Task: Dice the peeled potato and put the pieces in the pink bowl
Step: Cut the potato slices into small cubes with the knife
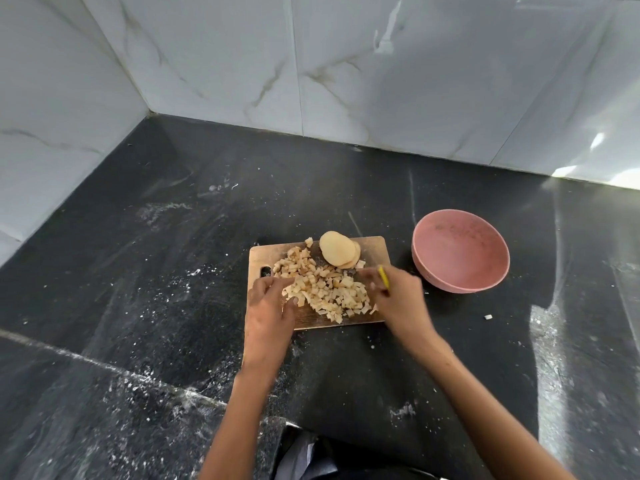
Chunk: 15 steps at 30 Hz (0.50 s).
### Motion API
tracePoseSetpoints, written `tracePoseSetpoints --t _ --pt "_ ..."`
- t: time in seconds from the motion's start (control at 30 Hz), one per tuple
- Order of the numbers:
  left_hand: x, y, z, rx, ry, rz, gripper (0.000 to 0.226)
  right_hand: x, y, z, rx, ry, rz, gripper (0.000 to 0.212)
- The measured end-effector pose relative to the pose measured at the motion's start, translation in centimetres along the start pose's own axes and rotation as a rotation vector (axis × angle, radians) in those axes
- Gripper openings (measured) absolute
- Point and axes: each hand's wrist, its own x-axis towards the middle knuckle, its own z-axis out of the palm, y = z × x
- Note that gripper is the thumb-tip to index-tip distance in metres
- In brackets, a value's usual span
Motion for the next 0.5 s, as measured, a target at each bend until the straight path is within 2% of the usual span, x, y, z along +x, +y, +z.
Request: tracePoseSetpoints --t 0.13,0.23,0.3,0.5 --pt "-0.1 -0.6 -1.0 -0.040 -0.014 -0.085 0.047 -0.3 1.8 -2.7 -0.169 -0.075 0.059 0.018" --pt "-0.3 -0.6 -1.3 -0.081 -0.041 -0.150 0.056 -0.8 3.0 -2.3 -0.291 -0.150 0.096 0.016" --pt "-0.6 -0.7 -1.2 -0.100 -0.072 -0.162 0.066 -1.1 3.1 -1.3 -0.312 -0.190 0.114 0.016" --pt "-1.3 0.1 0.1 -0.074 -0.045 -0.277 0.098 -0.3 1.6 1.9 -0.276 -0.138 0.059 0.012"
